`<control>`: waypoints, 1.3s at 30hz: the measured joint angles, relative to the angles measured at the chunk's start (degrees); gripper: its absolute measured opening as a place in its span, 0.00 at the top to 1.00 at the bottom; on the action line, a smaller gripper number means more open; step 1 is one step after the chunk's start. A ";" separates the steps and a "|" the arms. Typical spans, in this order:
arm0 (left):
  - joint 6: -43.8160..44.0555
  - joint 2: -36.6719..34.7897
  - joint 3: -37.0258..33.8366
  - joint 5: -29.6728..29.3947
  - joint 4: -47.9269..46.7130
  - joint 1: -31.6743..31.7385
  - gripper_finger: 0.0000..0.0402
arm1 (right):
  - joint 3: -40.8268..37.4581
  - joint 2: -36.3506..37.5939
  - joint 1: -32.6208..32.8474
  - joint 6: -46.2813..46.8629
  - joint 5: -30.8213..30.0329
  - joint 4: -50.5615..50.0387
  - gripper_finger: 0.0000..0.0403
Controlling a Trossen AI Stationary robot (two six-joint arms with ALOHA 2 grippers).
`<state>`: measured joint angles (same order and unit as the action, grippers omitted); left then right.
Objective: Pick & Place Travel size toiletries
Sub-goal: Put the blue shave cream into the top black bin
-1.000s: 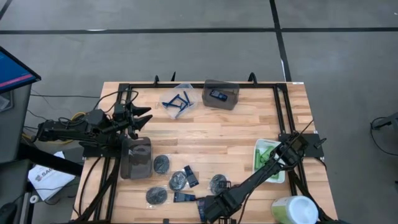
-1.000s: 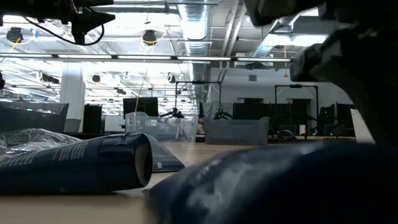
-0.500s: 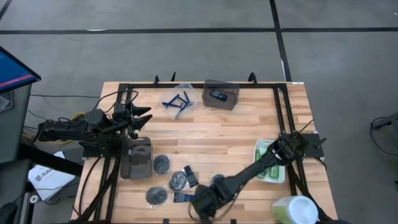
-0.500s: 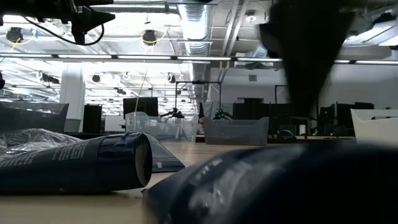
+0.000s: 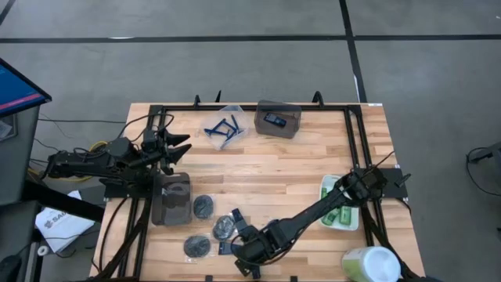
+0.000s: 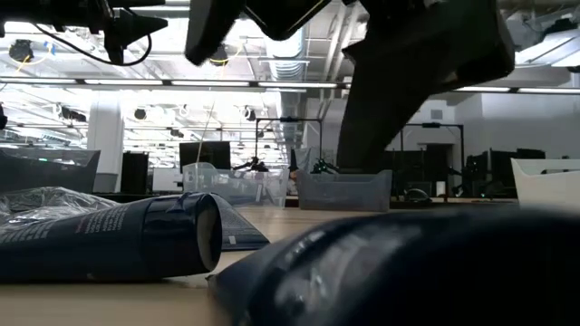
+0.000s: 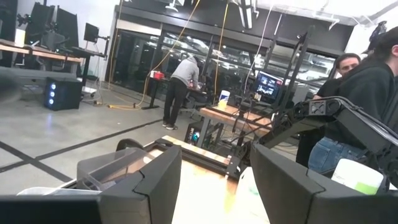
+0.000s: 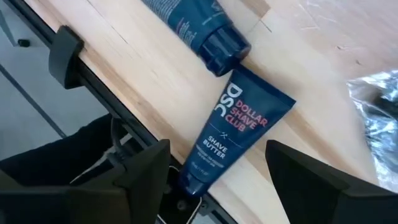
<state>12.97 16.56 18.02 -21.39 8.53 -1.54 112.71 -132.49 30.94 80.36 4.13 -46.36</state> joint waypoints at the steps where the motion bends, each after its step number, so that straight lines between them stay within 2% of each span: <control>1: -0.02 0.00 0.00 0.00 0.06 0.02 0.52 | 0.00 0.00 0.00 0.36 -0.01 -0.09 0.36; 6: 4.26 0.00 0.00 1.82 0.62 0.02 0.53 | 0.04 0.32 -0.37 1.11 -0.51 3.58 0.40; 10: 7.74 1.00 0.10 13.49 1.11 -0.03 0.61 | 2.83 3.84 -0.35 -0.66 -2.80 3.59 0.48; 12: 10.58 3.33 0.96 18.13 0.29 -0.47 0.68 | 3.68 6.36 0.20 -0.81 -6.49 3.02 0.53; 17: 10.18 14.83 7.00 23.30 0.22 -3.35 0.96 | 4.26 13.20 3.07 0.74 -20.96 0.42 0.70; 20: 9.98 24.26 11.17 23.37 -0.41 -5.31 0.98 | 4.44 17.15 5.14 0.37 -28.58 -0.71 0.80; 24: 4.74 36.30 16.93 23.37 -10.30 -8.14 1.00 | 4.33 19.57 6.96 -0.51 -34.85 -3.57 0.90; 28: -7.83 46.41 20.86 23.43 -21.62 -11.66 0.98 | 4.35 20.50 8.17 -3.38 -35.44 -3.33 0.96; 31: -17.78 51.19 21.02 26.74 -22.14 -14.94 0.91 | 4.35 19.85 8.96 -3.78 -35.33 -3.27 0.99; 34: -24.15 54.78 21.14 30.63 -20.28 -16.86 0.78 | 4.11 19.43 10.04 -2.97 -34.85 -3.14 0.99; 39: -31.34 59.00 21.14 31.10 -16.90 -17.71 0.50 | 3.92 17.60 10.62 -0.78 -34.09 -2.54 0.97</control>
<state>-18.37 75.55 39.16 9.71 -8.37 -19.25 116.62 -114.89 41.56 79.58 -29.95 -48.90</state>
